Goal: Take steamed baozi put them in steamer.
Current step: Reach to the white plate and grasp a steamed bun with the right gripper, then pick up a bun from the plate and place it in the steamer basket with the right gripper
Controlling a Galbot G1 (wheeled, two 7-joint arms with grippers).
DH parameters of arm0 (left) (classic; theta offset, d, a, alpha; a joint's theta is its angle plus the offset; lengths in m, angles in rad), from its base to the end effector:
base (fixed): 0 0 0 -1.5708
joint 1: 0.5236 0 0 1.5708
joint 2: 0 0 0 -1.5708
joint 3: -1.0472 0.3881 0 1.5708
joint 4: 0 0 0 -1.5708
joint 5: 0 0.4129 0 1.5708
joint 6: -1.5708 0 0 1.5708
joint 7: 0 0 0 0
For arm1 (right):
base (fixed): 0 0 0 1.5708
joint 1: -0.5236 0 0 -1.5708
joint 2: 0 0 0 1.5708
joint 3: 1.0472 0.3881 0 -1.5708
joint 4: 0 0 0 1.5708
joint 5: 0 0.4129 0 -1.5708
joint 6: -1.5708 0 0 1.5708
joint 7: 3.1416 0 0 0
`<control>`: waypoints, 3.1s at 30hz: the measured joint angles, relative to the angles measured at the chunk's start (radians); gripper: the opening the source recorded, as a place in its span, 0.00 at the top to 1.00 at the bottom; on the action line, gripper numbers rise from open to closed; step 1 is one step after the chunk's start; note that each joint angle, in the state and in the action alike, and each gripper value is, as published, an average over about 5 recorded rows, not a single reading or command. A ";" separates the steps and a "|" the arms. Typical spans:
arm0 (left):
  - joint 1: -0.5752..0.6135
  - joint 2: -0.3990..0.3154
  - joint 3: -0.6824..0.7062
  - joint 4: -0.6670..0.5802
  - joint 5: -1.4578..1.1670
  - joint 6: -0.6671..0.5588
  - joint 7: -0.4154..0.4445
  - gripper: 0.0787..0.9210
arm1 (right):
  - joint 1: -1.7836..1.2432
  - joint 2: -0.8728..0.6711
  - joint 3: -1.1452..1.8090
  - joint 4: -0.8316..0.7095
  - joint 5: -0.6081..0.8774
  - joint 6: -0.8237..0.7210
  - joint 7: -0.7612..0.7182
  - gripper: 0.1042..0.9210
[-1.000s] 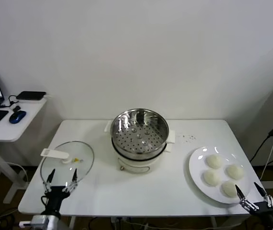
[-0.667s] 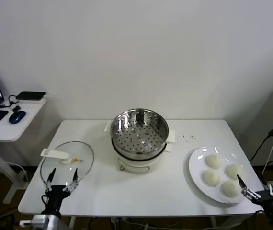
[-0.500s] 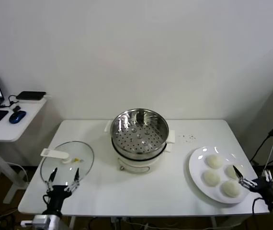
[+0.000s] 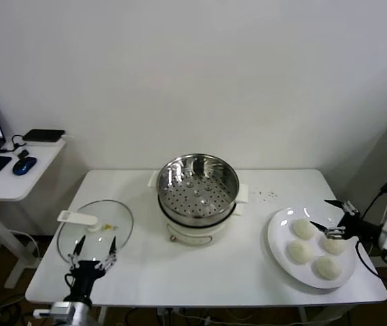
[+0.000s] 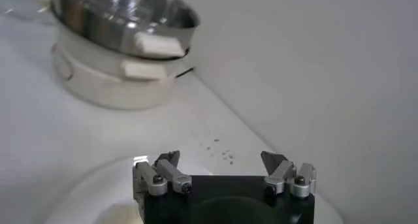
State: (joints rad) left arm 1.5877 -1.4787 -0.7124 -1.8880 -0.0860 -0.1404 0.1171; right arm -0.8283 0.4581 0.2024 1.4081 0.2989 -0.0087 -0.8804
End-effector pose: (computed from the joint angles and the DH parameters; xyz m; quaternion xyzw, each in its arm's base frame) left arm 0.2010 0.0972 -0.4139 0.0098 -0.9985 -0.0411 0.0362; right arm 0.4461 -0.3512 -0.2251 0.4091 -0.8140 0.3383 0.2359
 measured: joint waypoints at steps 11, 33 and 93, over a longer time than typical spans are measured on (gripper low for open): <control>-0.007 -0.001 0.004 0.002 0.005 0.004 -0.003 0.12 | 0.670 0.051 -0.670 -0.252 -0.115 0.052 -0.231 0.12; -0.004 0.006 -0.005 0.002 0.007 0.012 -0.007 0.12 | 0.965 0.246 -1.098 -0.520 -0.289 0.107 -0.330 0.12; -0.002 0.003 -0.017 0.006 0.004 0.016 -0.012 0.12 | 0.831 0.336 -0.948 -0.601 -0.435 0.137 -0.310 0.35</control>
State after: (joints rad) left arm 1.5859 -1.4760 -0.7289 -1.8822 -0.0817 -0.1241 0.1048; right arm 0.0026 0.7942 -0.7460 0.8070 -0.1362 0.1281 -1.1906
